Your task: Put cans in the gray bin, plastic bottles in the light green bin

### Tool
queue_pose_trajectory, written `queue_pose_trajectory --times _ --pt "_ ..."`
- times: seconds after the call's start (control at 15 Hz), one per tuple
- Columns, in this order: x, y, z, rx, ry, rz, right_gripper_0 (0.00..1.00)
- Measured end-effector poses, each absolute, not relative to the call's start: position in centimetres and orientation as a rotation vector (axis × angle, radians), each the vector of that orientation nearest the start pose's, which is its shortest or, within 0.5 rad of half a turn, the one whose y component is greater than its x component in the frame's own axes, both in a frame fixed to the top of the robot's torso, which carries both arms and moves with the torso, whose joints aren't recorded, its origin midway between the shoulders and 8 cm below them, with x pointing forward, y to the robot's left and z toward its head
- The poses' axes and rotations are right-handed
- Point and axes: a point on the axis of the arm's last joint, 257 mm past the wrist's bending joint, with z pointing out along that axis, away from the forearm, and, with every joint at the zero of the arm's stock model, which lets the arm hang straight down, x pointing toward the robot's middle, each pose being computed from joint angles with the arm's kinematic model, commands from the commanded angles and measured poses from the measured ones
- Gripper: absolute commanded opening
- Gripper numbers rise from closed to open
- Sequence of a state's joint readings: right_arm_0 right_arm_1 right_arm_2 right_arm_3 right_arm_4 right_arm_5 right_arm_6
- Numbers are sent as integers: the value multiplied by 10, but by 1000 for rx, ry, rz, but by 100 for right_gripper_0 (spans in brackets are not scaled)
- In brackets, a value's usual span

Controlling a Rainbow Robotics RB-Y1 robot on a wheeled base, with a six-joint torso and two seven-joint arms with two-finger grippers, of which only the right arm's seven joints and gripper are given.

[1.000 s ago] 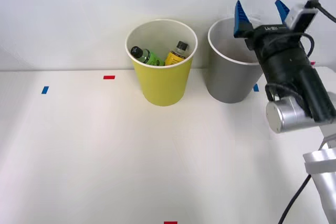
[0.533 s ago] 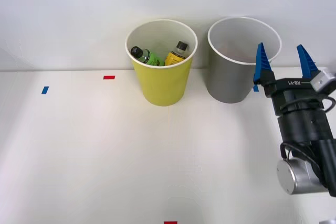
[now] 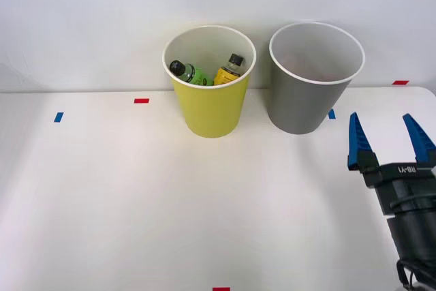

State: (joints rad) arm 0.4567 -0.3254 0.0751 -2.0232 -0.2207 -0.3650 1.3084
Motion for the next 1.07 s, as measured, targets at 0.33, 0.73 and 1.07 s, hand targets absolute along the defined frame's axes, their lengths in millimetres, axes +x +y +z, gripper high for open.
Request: queue_pose_trajectory --times 0.33,0.73,1.07 --pt "374 -286 -164 78 1347 179 100" --pt "351 -276 -205 -34 1449 54 100" --pt "347 -278 -232 -52 1476 -97 100"
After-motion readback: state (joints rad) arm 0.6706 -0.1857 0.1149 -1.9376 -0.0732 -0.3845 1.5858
